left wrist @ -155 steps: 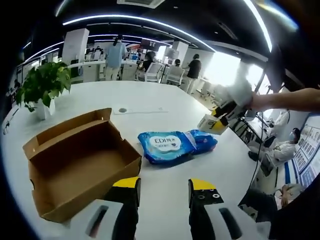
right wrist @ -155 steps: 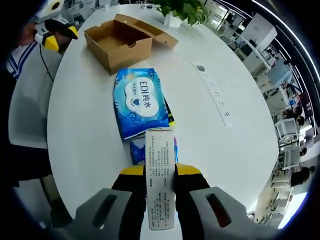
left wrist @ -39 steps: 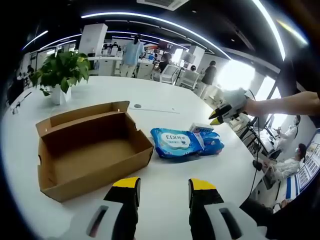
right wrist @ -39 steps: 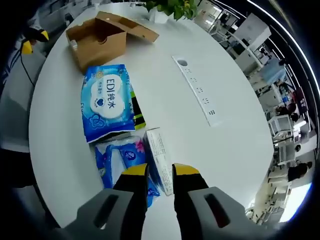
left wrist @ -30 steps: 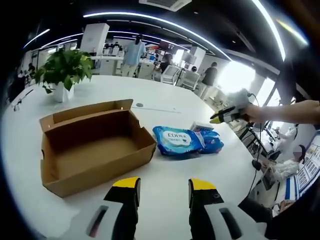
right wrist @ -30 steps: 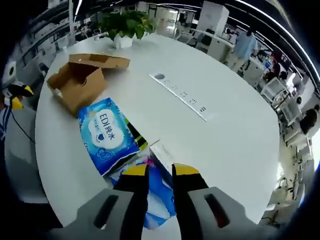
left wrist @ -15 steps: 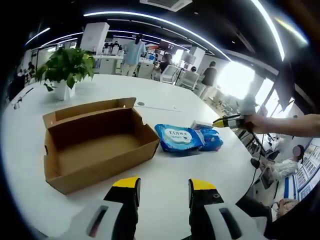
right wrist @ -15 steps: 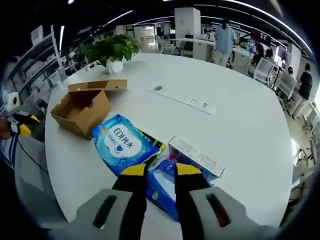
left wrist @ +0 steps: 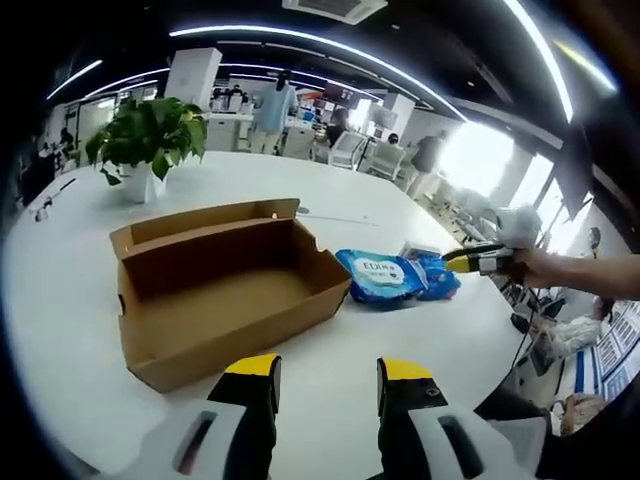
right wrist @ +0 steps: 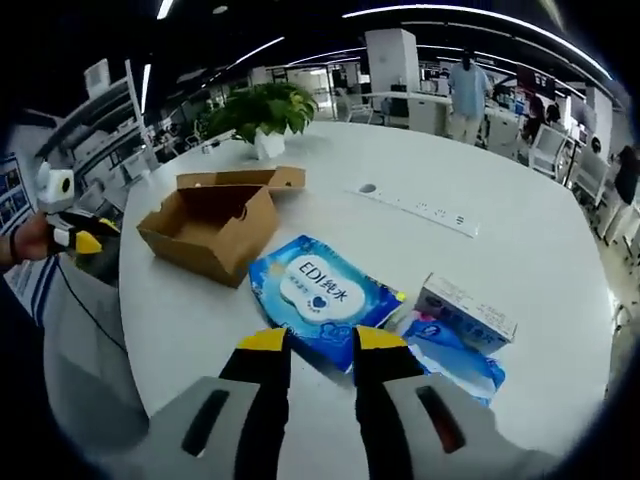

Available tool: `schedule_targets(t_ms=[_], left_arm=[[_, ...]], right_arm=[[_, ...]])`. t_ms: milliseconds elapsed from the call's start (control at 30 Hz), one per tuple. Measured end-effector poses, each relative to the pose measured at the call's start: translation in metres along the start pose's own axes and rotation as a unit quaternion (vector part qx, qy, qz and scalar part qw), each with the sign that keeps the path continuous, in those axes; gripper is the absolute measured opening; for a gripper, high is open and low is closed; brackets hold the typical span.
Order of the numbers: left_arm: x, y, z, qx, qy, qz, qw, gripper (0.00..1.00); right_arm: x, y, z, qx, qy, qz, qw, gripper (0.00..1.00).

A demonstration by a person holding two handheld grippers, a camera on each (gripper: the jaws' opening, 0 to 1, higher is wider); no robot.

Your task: Operate the shoe box by opening the lid, removing the specified soft item, and placing it in the target area until the item is outside and the box remains undamaged.

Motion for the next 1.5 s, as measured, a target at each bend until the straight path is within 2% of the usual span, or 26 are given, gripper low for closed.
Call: schedule_targets(t_ms=[267, 400, 700, 867, 967, 1100, 1267, 1367, 1500], left_arm=[[-0.024, 0.0, -0.011, -0.005, -0.012, 0.008, 0.9999, 0.39], [-0.035, -0.003, -0.016, -0.003, -0.018, 0.008, 0.9998, 0.39], [-0.047, -0.012, -0.017, 0.0, -0.023, 0.018, 0.9996, 0.39], [-0.065, -0.021, -0.018, -0.006, -0.029, 0.035, 0.9989, 0.39], [-0.076, -0.028, -0.018, -0.012, -0.033, 0.049, 0.9982, 0.39], [-0.095, -0.04, -0.011, -0.023, -0.043, 0.089, 0.9949, 0.38], [-0.108, -0.054, -0.001, -0.04, -0.042, 0.127, 0.9902, 0.38], [-0.113, -0.059, 0.008, -0.053, -0.029, 0.139, 0.9884, 0.38], [-0.117, -0.059, 0.02, -0.085, -0.012, 0.172, 0.9814, 0.38]], right_arm=[[-0.051, -0.007, 0.009, 0.02, -0.046, -0.013, 0.9987, 0.22], [-0.067, -0.009, 0.01, 0.024, -0.057, -0.025, 0.9978, 0.23], [-0.079, -0.005, 0.006, 0.027, -0.065, -0.023, 0.9972, 0.23], [-0.078, 0.017, 0.002, 0.019, -0.063, -0.01, 0.9978, 0.25], [-0.081, 0.024, -0.005, 0.018, -0.064, -0.007, 0.9978, 0.26], [-0.086, 0.029, -0.018, 0.025, -0.057, 0.001, 0.998, 0.28], [-0.098, 0.031, -0.035, 0.036, -0.049, 0.003, 0.9981, 0.28], [-0.102, 0.033, -0.042, 0.043, -0.047, 0.006, 0.998, 0.29], [-0.105, 0.036, -0.052, 0.051, -0.038, 0.011, 0.9979, 0.29]])
Point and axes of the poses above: the point that each gripper's makers call its tool centre point, and the gripper's own axes: z roughly forward along the fingers, x roughly to its right, y roughly out of its underside, the point moved 7 cm from there along -z, roughly backward along the fingers, and after that the axes turned 4 degrees about y, right-handed, at the moved point
